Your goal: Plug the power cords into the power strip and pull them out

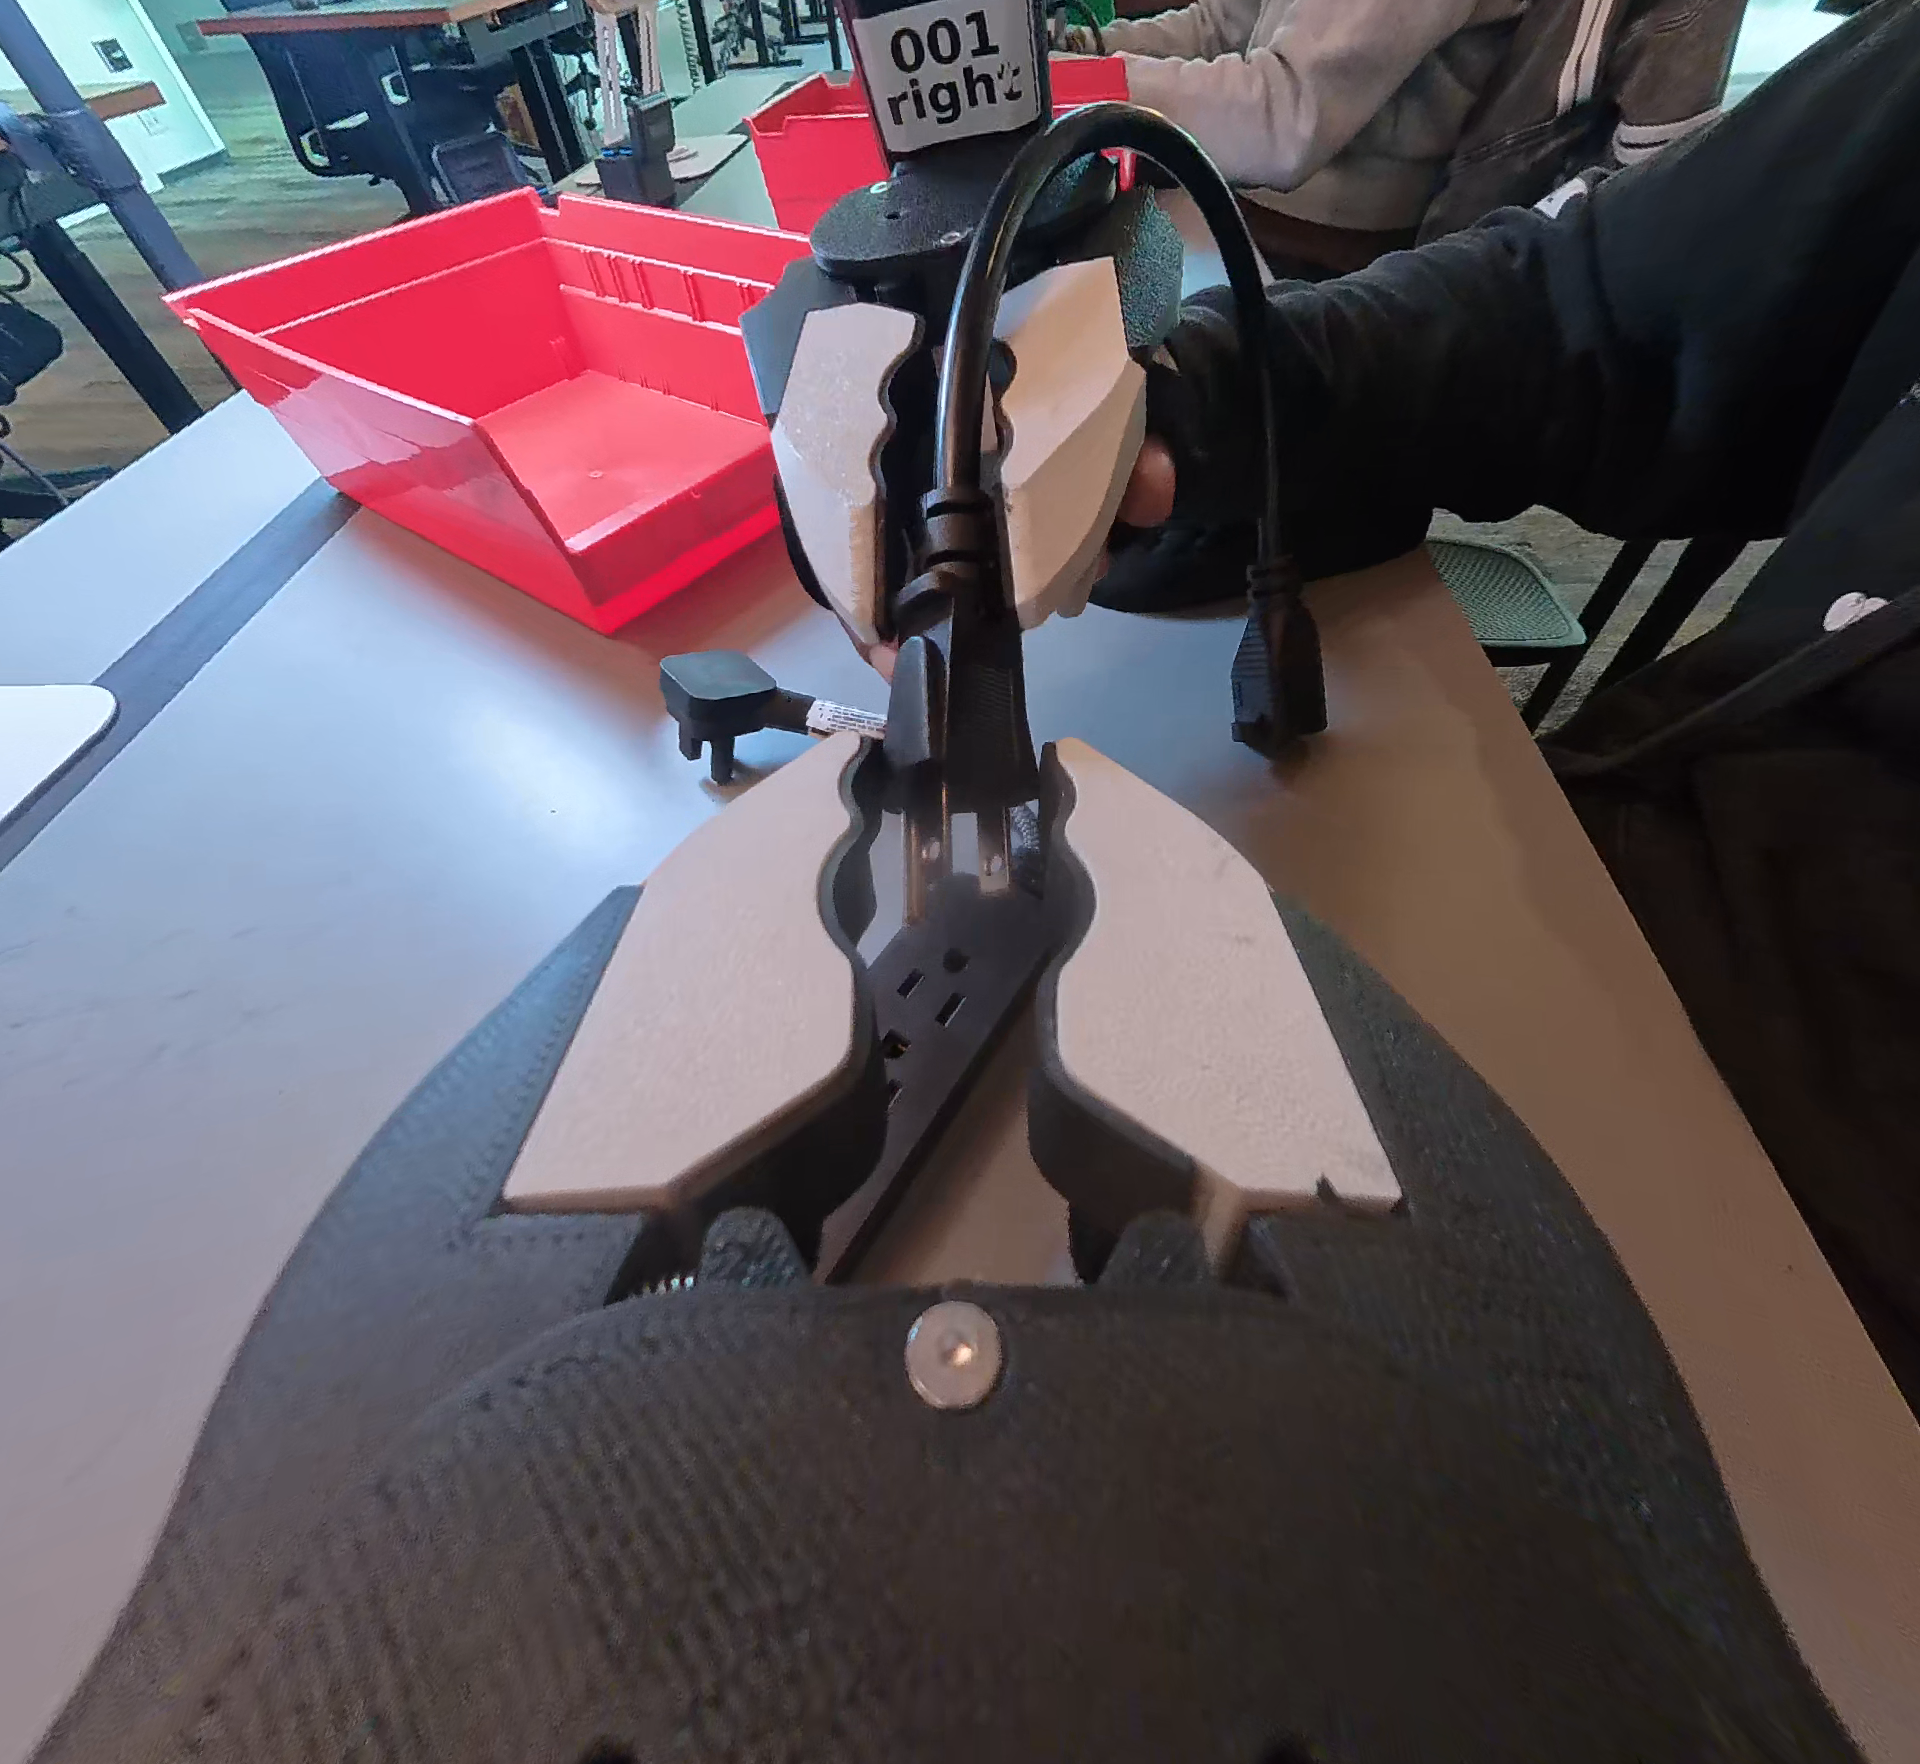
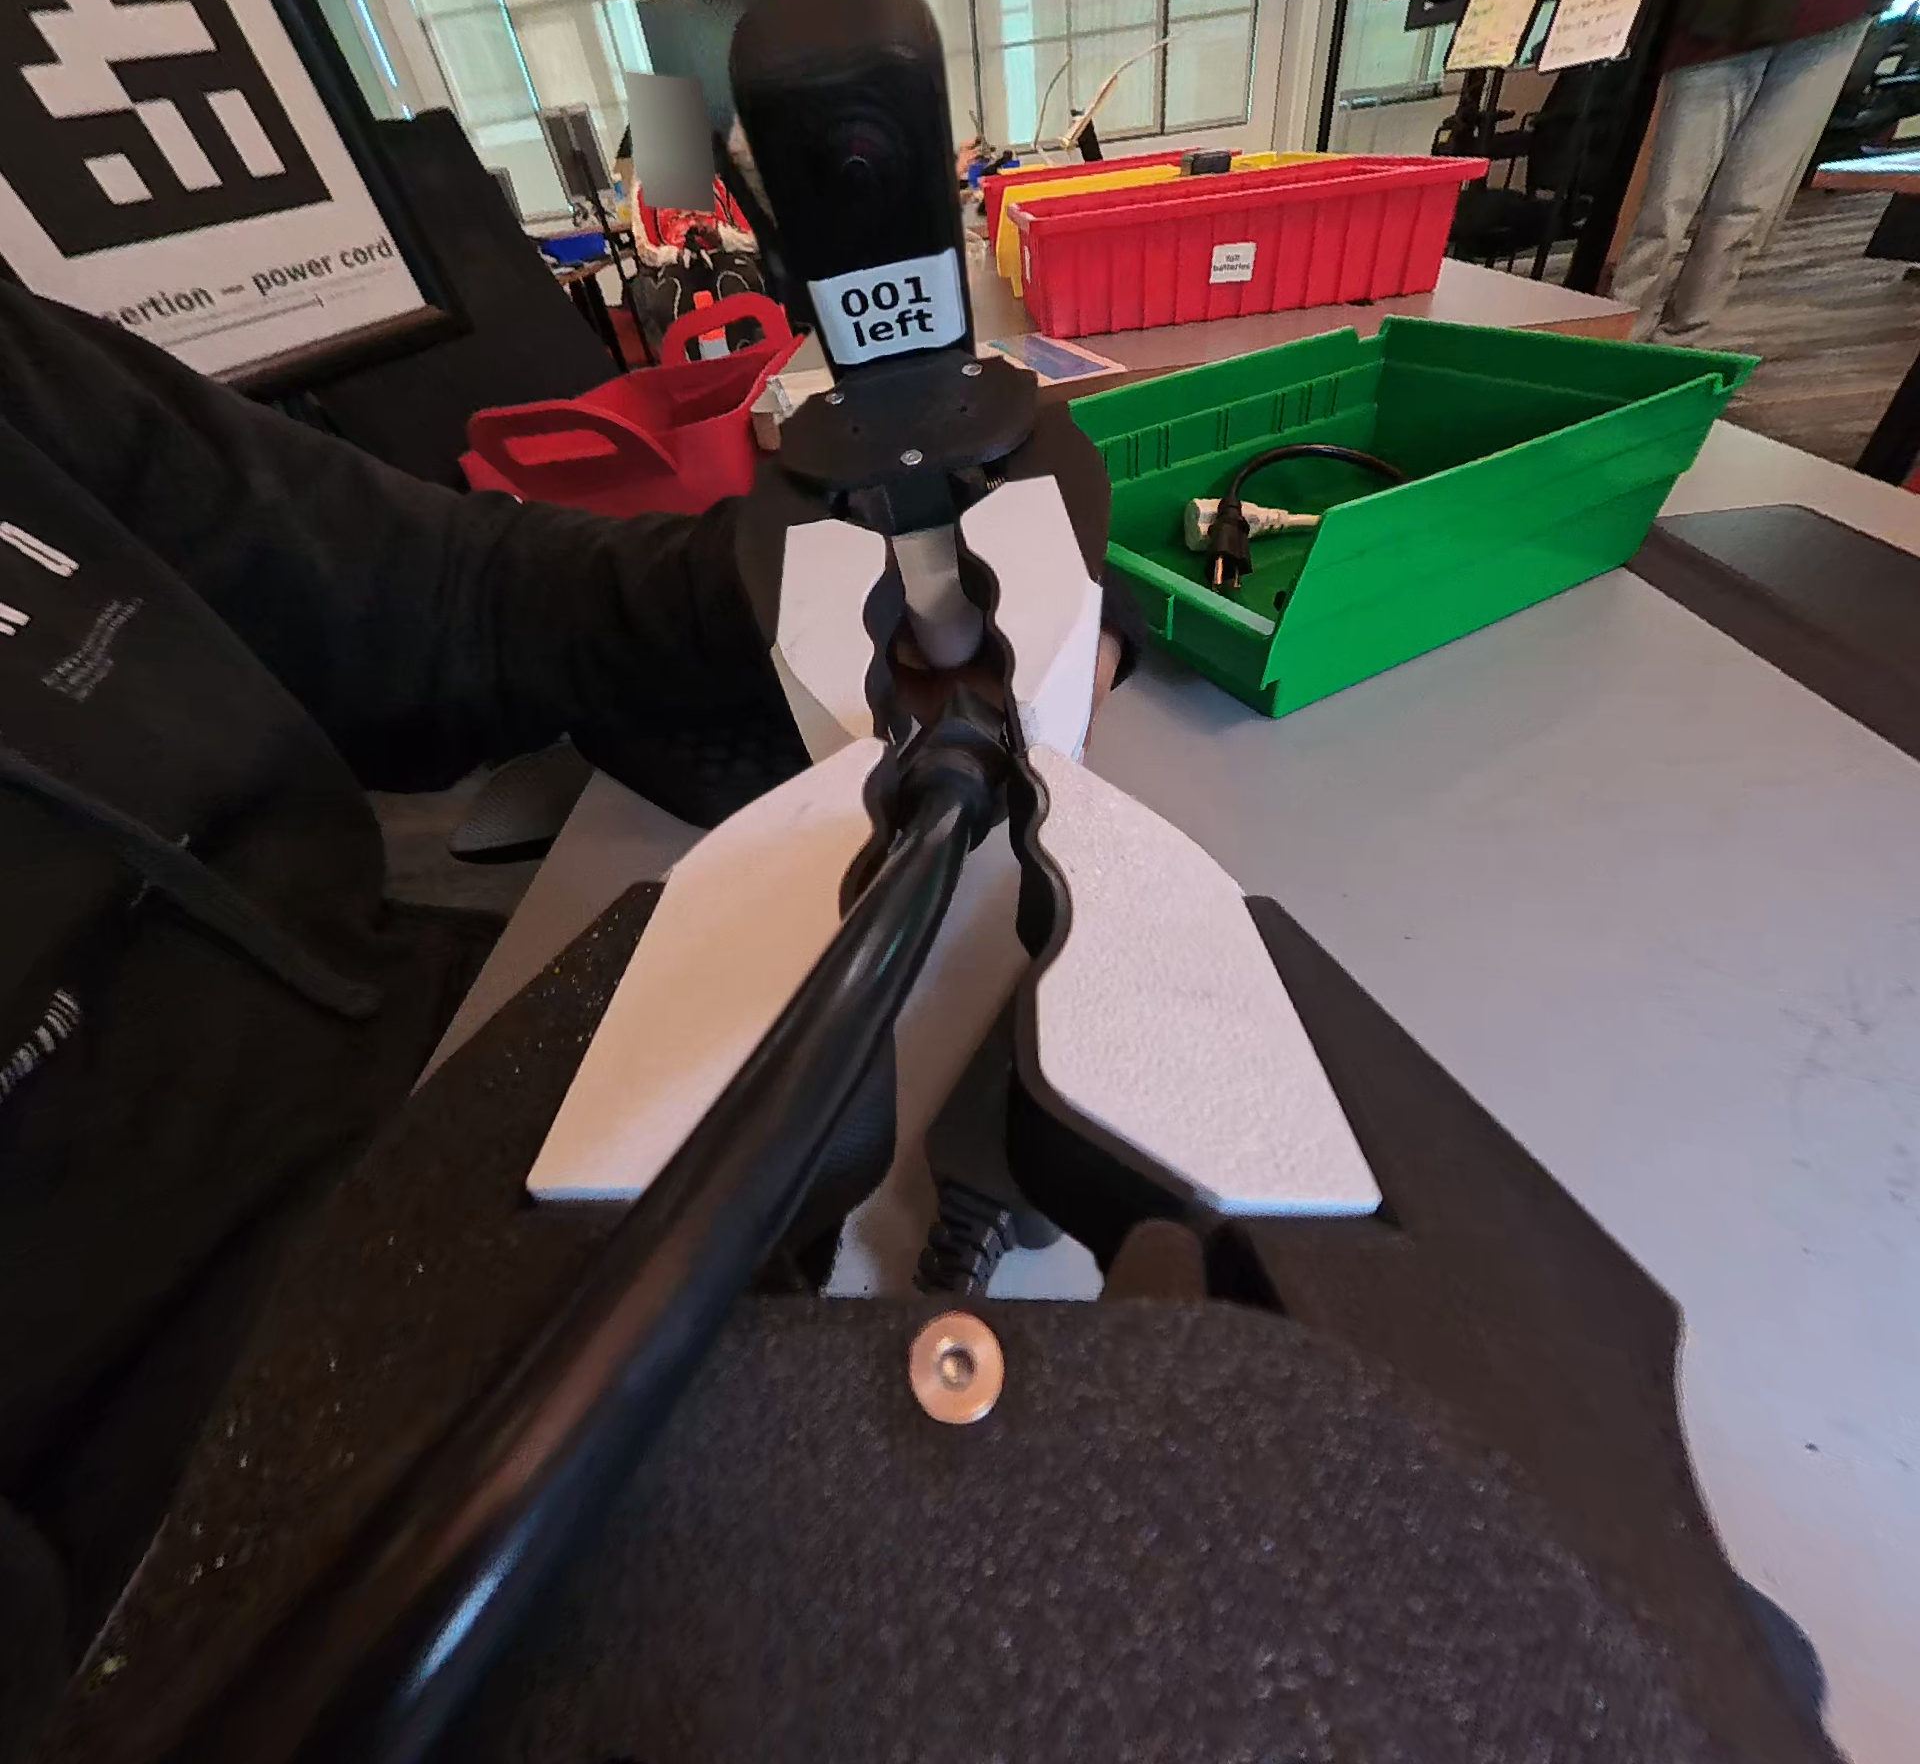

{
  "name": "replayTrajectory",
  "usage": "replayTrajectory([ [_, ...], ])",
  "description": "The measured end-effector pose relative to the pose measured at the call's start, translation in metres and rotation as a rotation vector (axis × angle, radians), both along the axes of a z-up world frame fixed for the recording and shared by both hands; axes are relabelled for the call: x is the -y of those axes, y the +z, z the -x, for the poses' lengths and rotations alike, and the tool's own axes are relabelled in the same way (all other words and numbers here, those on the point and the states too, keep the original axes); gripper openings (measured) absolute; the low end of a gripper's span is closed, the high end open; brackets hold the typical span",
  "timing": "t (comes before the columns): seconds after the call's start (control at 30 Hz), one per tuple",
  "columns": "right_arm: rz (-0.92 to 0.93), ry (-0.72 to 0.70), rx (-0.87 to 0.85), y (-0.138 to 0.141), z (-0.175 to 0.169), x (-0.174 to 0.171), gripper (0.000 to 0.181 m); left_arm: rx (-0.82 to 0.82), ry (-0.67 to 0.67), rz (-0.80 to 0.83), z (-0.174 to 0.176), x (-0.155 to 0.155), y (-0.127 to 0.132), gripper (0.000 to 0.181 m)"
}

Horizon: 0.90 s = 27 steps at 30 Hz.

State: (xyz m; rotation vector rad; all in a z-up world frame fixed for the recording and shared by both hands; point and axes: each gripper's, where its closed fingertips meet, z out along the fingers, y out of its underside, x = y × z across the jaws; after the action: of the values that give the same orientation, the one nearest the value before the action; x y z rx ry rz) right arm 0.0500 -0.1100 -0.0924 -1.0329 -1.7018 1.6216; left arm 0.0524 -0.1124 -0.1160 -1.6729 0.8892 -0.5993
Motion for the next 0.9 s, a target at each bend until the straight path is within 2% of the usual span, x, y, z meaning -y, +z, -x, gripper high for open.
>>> replayTrajectory([
  [0.23, -0.063, 0.021, 0.000, -0.004, -0.002, 0.005, 0.023, 0.036, -0.040, 0.039, -0.003, 0.004, -0.001, 0.029],
  [0.33, -0.185, 0.047, -0.001, -0.015, -0.004, 0.013, 0.028, 0.150, -0.091, 0.117, -0.007, 0.008, 0.006, 0.029],
  [0.53, -0.345, 0.012, -0.075, -0.021, -0.002, 0.014, 0.025, 0.288, -0.180, 0.307, -0.009, 0.016, 0.004, 0.029],
  [0.63, -0.343, -0.001, -0.124, -0.016, -0.002, 0.016, 0.033, 0.308, -0.219, 0.369, -0.011, 0.020, -0.002, 0.029],
  [0.77, -0.357, 0.039, -0.139, -0.016, -0.006, 0.023, 0.024, 0.358, -0.250, 0.427, -0.014, 0.023, 0.000, 0.029],
  [0.9, -0.351, 0.055, -0.105, -0.021, -0.007, 0.022, 0.024, 0.356, -0.252, 0.442, -0.015, 0.023, -0.005, 0.030],
])
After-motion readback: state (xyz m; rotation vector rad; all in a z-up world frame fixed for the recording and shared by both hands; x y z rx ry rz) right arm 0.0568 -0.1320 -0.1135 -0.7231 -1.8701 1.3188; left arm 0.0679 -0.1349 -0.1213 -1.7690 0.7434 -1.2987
